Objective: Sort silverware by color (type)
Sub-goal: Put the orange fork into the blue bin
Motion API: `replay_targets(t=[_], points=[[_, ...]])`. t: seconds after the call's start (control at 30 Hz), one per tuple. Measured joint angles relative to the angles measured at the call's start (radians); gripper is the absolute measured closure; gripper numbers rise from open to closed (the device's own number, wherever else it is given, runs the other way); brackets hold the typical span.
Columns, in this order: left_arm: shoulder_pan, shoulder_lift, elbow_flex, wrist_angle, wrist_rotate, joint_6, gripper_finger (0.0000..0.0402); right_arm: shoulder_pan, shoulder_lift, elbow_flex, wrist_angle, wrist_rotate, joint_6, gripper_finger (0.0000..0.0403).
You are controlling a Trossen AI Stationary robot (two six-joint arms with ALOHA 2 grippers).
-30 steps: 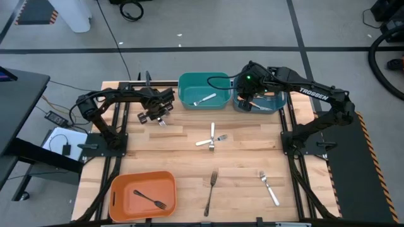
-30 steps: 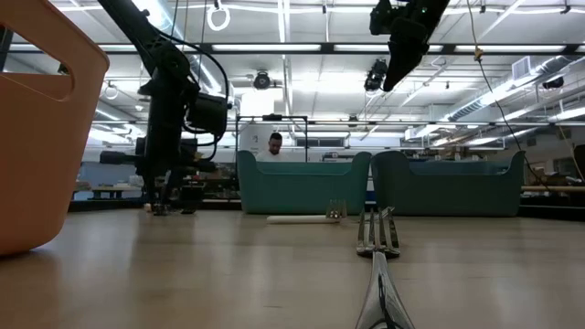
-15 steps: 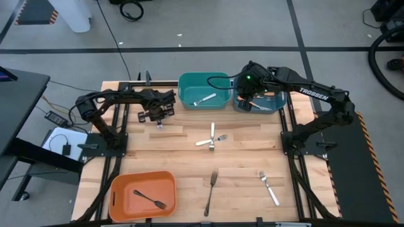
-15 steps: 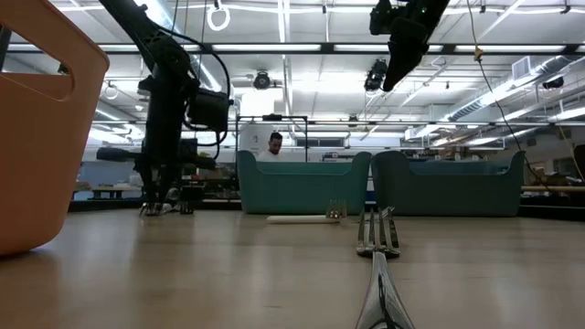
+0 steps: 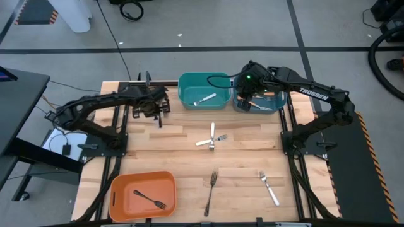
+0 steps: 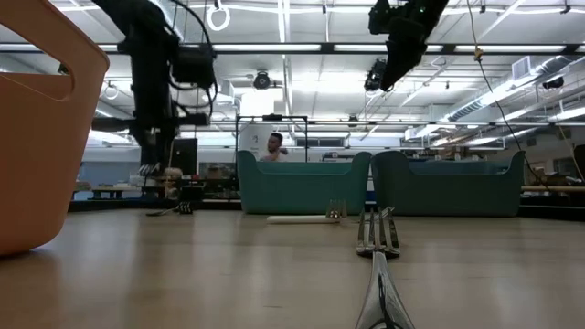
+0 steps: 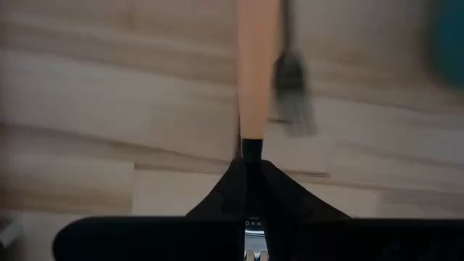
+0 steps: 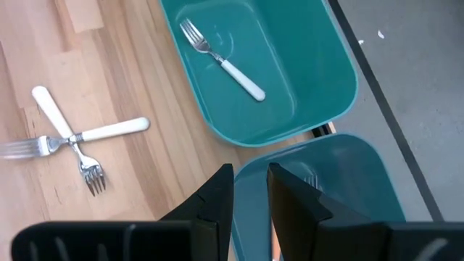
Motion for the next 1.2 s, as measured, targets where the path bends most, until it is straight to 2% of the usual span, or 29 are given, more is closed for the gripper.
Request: replay_targets(t=[0.17, 0.3, 0.47, 0.57, 0.83, 1.0, 1.2], points=[[0.0, -0.138, 0.0, 0.051, -0.055, 0.061, 0.0378, -0.001, 0.0, 0.0, 0.0, 0.02, 0.082, 0.031], [-0.008, -0.224, 0.001, 0.177, -0.062, 0.144, 0.0378, -0.001, 0.0, 0.0, 0.0, 0.024, 0.156, 0.031], [-0.022, -0.278, 0.002, 0.374, -0.06, 0.302, 0.0378, 0.001, 0.0, 0.0, 0.035, 0.015, 0.291, 0.031], [-0.028, -0.281, 0.002, 0.481, -0.059, 0.36, 0.0378, 0.001, 0.0, 0.0, 0.09, -0.032, 0.387, 0.0308], [-0.047, -0.28, 0.002, 0.656, -0.041, 0.49, 0.0378, 0.003, 0.018, 0.001, 0.406, -0.102, 0.495, 0.0275], [-0.055, -0.275, 0.002, 0.74, -0.041, 0.542, 0.0378, 0.001, 0.086, 0.001, 0.682, -0.105, 0.545, 0.0257], [-0.063, -0.242, 0.003, 0.834, -0.006, 0.581, 0.0378, 0.003, 0.189, 0.001, 0.991, -0.116, 0.602, 0.0257]])
